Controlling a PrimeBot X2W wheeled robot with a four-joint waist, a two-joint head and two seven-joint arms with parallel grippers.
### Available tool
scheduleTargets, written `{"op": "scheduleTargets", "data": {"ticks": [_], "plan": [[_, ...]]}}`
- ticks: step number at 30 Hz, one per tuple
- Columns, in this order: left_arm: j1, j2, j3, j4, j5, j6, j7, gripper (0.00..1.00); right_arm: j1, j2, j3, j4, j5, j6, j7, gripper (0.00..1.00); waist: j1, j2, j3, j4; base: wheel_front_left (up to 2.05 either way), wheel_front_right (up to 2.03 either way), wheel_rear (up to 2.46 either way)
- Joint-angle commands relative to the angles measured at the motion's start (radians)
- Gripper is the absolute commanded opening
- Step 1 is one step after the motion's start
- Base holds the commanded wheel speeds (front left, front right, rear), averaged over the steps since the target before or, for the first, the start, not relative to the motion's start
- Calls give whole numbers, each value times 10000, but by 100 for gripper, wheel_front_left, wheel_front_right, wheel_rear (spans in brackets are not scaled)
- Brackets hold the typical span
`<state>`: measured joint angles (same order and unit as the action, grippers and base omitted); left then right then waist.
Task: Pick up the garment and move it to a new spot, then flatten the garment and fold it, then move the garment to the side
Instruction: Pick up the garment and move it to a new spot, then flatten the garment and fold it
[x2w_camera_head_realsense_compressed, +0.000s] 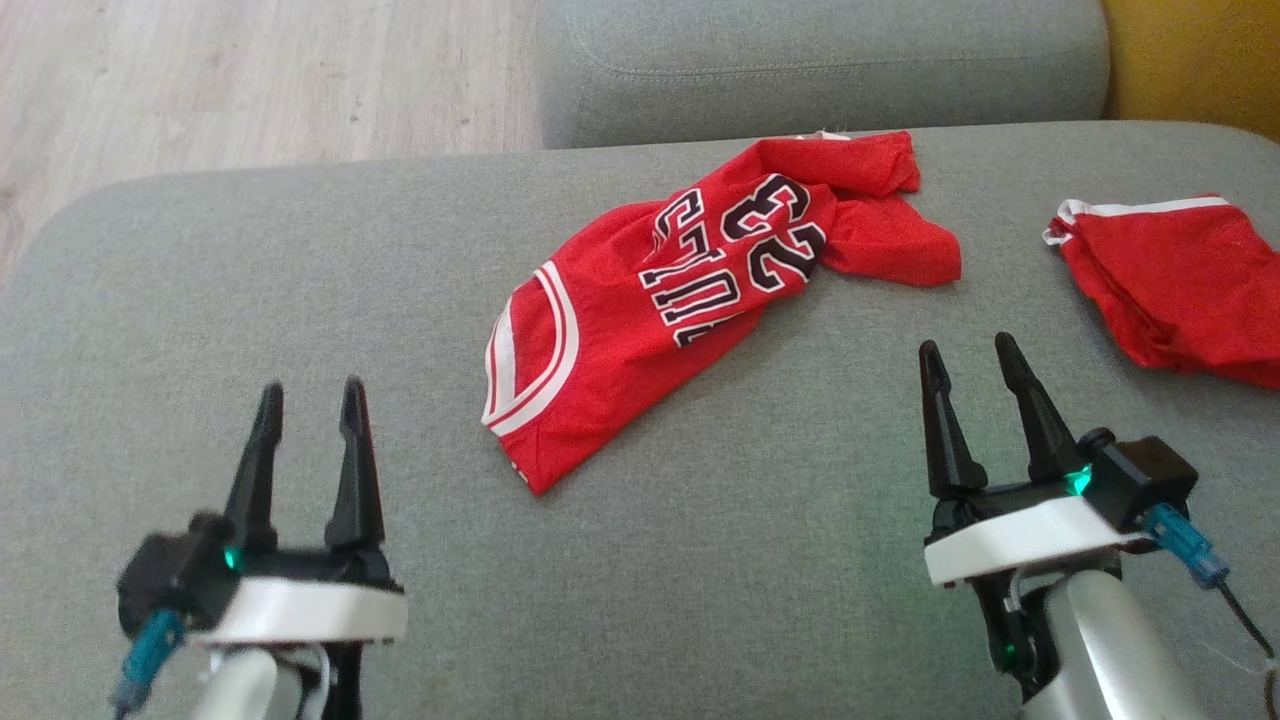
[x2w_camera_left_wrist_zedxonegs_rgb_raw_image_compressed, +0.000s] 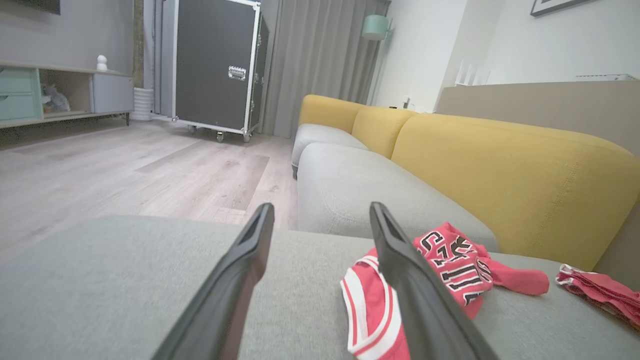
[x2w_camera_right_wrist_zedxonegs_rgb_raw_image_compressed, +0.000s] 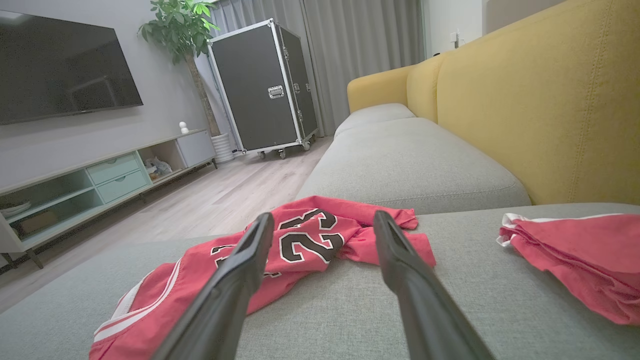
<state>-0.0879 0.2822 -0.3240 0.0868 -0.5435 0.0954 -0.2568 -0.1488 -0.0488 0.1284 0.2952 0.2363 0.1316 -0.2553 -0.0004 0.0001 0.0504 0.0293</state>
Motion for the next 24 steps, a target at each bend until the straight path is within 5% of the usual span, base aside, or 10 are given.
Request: {"op": "scheduleTargets", "data": {"ticks": [1, 8, 15, 24], "plan": [[-416, 38, 575, -396, 140, -68, -48, 100, -196, -14, 255, -272, -42, -9, -65, 100, 4, -1, 16, -23, 0, 0, 0], [-350, -362, 1034, -340, 808, -670, -49, 100, -348, -14, 366, -289, -55, -9, -65, 100, 4, -1, 181, -215, 0, 0, 0], [-1442, 35, 814, 247, 1028, -1308, 451, 100, -519, -14, 437, -473, -10, -9, -65, 100, 4, -1, 811, -479, 0, 0, 0], [-5311, 1108, 184, 1797, -322, -2190, 4294, 100, -1003, -14, 425, -765, 57, -9, -65, 100, 4, -1, 2189, -1035, 0, 0, 0]]}}
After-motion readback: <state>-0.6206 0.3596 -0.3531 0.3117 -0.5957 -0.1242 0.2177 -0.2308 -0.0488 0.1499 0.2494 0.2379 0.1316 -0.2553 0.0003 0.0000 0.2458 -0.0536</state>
